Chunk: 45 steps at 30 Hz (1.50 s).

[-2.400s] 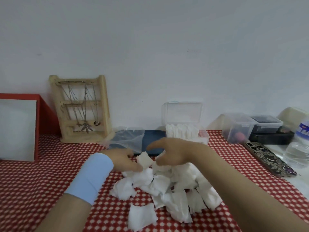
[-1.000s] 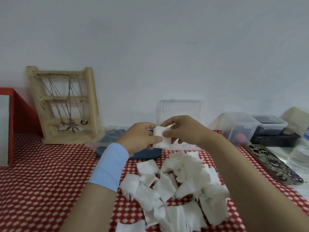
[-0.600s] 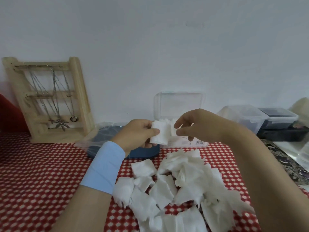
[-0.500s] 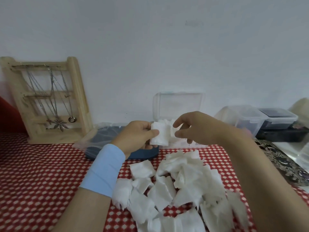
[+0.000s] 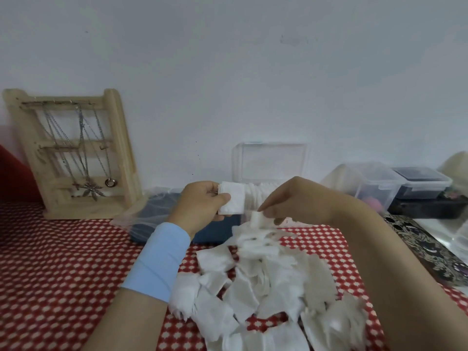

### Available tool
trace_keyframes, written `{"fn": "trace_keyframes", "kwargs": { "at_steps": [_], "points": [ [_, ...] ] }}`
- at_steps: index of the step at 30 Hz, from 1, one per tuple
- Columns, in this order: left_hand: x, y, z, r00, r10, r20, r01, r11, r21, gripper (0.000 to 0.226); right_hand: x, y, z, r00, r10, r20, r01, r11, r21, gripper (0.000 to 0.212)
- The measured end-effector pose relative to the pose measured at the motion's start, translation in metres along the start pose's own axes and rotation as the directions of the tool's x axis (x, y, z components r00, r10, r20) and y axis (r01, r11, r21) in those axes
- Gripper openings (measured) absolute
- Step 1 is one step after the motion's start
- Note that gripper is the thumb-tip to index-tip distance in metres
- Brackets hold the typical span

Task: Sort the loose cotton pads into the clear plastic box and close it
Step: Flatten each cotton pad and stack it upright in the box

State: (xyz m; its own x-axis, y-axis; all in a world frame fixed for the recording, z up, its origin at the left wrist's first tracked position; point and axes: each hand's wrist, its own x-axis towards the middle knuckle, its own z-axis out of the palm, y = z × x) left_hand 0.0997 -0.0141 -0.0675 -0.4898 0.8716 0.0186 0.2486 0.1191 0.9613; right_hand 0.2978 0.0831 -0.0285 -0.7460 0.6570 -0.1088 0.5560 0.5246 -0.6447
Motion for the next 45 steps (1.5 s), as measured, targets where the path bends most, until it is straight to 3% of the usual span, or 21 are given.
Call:
{"fn": "trace_keyframes", "kwargs": {
  "at_steps": [3, 8, 10, 13, 16, 20, 27, 31, 35, 45],
  "points": [
    [0.000, 0.001, -0.003, 0.999, 0.032, -0.036, -0.030, 0.999, 0.043, 0.012, 0.002, -0.001, 0.005, 1.000, 0.016, 0.010, -0.018, 0.987, 0.158, 0.014],
    [-0.001, 0.003, -0.004, 0.999, 0.033, -0.043, -0.031, 0.998, 0.052, 0.011, 0.004, -0.002, 0.011, 0.999, -0.032, 0.042, 0.023, 0.981, 0.193, 0.020],
    [-0.002, 0.003, -0.005, 0.998, 0.033, -0.049, -0.031, 0.998, 0.049, 0.010, 0.003, -0.003, 0.010, 0.999, -0.053, -0.001, 0.053, 0.990, 0.130, 0.023],
    [-0.003, 0.005, -0.004, 0.998, 0.038, -0.043, -0.036, 0.998, 0.050, 0.010, 0.004, -0.003, 0.008, 0.990, -0.042, -0.137, 0.067, 0.980, 0.185, 0.004],
    [-0.005, 0.008, -0.001, 1.000, 0.011, 0.008, -0.011, 1.000, 0.005, 0.011, 0.006, 0.000, 0.005, 0.981, -0.027, -0.192, 0.085, 0.949, 0.303, 0.009],
    [-0.009, 0.011, 0.004, 0.995, -0.061, 0.083, 0.070, 0.991, -0.116, 0.011, 0.005, 0.001, 0.009, 0.989, -0.058, -0.139, 0.112, 0.901, 0.418, 0.012],
    [-0.017, 0.018, 0.012, 0.978, -0.078, 0.193, 0.135, 0.943, -0.304, 0.015, 0.003, -0.011, 0.011, 0.978, -0.067, -0.200, 0.148, 0.892, 0.428, 0.010],
    [-0.017, 0.017, 0.014, 0.981, -0.087, 0.174, 0.142, 0.932, -0.334, 0.015, 0.005, -0.016, 0.013, 0.951, -0.002, -0.310, 0.137, 0.900, 0.415, 0.015],
    [-0.015, 0.017, 0.015, 0.977, -0.085, 0.197, 0.156, 0.911, -0.382, 0.021, 0.006, -0.018, 0.016, 0.946, 0.025, -0.324, 0.119, 0.902, 0.415, 0.015],
    [-0.015, 0.018, 0.016, 0.983, -0.081, 0.165, 0.131, 0.940, -0.314, 0.021, 0.009, -0.016, 0.020, 0.939, 0.021, -0.343, 0.111, 0.926, 0.361, 0.020]
  ]
}}
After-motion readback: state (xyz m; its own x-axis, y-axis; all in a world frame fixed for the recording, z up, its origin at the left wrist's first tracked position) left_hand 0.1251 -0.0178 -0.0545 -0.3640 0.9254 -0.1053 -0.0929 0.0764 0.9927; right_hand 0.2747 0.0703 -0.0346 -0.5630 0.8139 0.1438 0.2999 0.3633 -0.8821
